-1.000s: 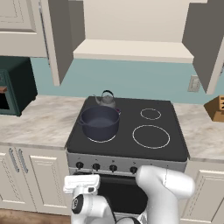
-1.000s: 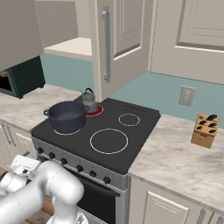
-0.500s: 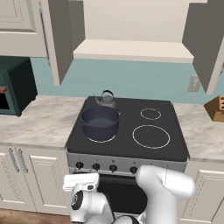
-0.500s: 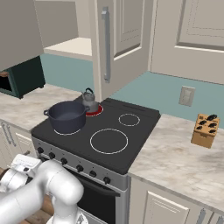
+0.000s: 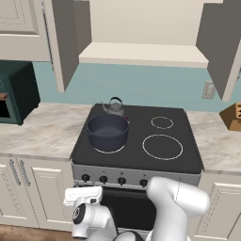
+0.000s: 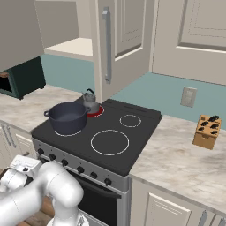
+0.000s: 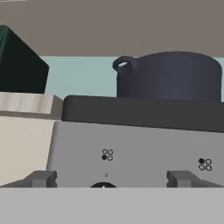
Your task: Pick the kettle from the cabinet and place it on a stove burner. Then pick the pot from the counter and place it on another stove burner. Finally, turn both burners on.
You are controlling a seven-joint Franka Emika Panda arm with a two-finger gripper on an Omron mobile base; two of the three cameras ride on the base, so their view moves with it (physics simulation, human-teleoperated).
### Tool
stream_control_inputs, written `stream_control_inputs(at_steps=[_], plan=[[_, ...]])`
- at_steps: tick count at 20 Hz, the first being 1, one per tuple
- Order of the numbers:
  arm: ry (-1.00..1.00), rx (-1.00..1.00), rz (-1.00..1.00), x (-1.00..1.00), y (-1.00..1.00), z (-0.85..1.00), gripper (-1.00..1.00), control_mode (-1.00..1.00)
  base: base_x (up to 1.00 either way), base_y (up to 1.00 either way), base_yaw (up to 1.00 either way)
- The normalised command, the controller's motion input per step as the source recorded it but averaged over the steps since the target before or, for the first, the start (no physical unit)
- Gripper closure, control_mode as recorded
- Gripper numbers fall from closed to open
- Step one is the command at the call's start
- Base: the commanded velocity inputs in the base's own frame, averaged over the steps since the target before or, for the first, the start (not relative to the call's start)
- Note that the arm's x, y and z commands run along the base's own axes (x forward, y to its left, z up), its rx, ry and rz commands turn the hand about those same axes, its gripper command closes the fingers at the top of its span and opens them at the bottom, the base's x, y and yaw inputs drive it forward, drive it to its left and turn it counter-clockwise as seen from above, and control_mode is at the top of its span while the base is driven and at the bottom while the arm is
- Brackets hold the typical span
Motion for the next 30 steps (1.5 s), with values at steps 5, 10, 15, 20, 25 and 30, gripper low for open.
stream_control_inputs(at_steps=[5,10,15,20,25,30], plan=[[0.02,0.0,-0.01,0.0,0.01,-0.15,-1.0,-1.0,0.0,0.0,0.0],[0.01,0.0,-0.03,0.05,0.0,-0.02,-1.0,-1.0,0.0,0.0,0.0],[0.01,0.0,-0.03,0.14,0.02,0.0,-1.0,-1.0,0.0,0.0,0.0],[0.02,0.0,-0.02,0.16,0.05,-0.04,-1.0,-1.0,0.0,0.0,0.0],[0.03,0.0,-0.02,0.12,0.08,-0.12,-1.0,-1.0,0.0,0.0,0.0],[0.03,0.0,-0.01,0.1,0.12,-0.16,-1.0,-1.0,0.0,0.0,0.0]])
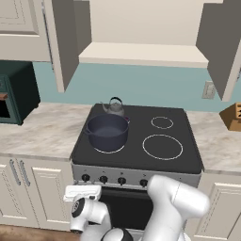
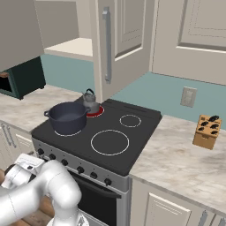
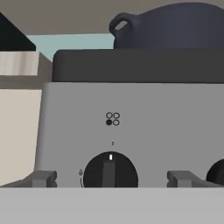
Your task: Pick the kettle from the cabinet and place it on a stove burner. Then pick the pot from the counter and place it on another stove burner. Finally, turn both burners on.
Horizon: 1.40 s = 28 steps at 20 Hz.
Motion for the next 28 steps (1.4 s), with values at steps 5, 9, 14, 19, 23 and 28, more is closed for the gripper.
stream_control_inputs(at_steps=[5,9,14,19,23,28], plan=[[0.03,0.0,-0.01,0.1,0.09,-0.11,-1.0,-1.0,0.0,0.0,0.0],[0.01,0.0,-0.01,0.07,0.04,-0.02,-1.0,-1.0,0.0,0.0,0.0],[0.0,0.0,0.0,0.01,0.0,0.0,-1.0,-1.0,0.0,0.0,0.0],[0.0,0.0,0.0,0.02,0.0,0.0,-1.0,-1.0,0.0,0.0,0.0],[0.0,0.0,0.0,0.0,0.0,0.07,-1.0,-1.0,0.0,0.0,0.0],[0.0,0.0,0.0,0.0,0.0,0.05,-1.0,-1.0,0.0,0.0,0.0]])
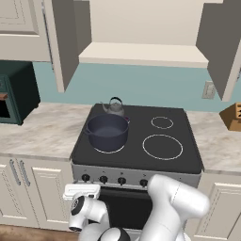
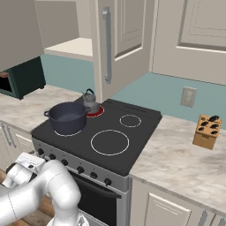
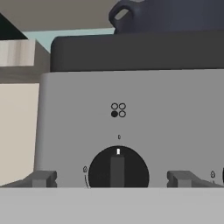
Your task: Pick the kettle from the cabinet and place it on a stove burner. Then pick the pot from the counter and place it on another stove burner. Finally, turn both burners on.
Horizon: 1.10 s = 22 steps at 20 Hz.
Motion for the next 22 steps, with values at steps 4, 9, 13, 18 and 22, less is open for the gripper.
stream_control_inputs(at_steps=[4,9,13,18,22], plan=[[0.0,0.0,0.0,0.0,0.0,0.03,-1.0,-1.0,0.0,0.0,0.0],[0.01,0.0,0.0,0.05,0.0,0.0,-1.0,-1.0,0.0,0.0,0.0],[0.01,0.0,0.0,0.09,0.0,0.0,-1.0,-1.0,0.0,0.0,0.0],[0.0,0.0,0.0,0.05,0.0,0.0,-1.0,-1.0,0.0,0.0,0.0],[0.0,0.0,0.0,0.04,0.0,0.0,1.0,-1.0,0.0,0.0,0.0]])
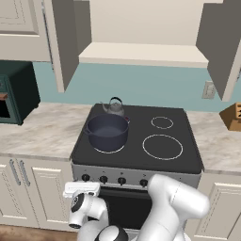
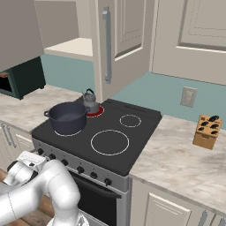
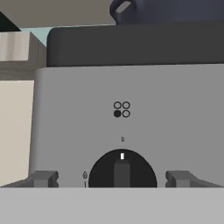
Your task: Pick the kettle from the cabinet and place it on a stove burner. Then pick the pot from the counter and place it on another stove burner. Finally, turn both burners on.
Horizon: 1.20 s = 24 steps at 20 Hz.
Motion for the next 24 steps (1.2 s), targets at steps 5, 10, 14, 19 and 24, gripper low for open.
stream_control_inputs(at_steps=[5,10,14,19,24], plan=[[0.01,0.0,0.0,0.08,0.0,0.0,1.0,-1.0,0.0,0.0,0.0],[0.0,0.0,0.0,0.07,0.0,0.0,1.0,-1.0,0.0,0.0,0.0],[0.02,-0.04,0.0,0.0,0.0,0.0,1.0,-1.0,0.0,0.0,0.0],[0.02,-0.12,0.0,0.0,0.0,0.0,1.0,-1.0,0.0,0.0,0.0],[0.03,-0.16,0.0,0.0,0.0,0.02,1.0,-1.0,0.0,0.0,0.0]])
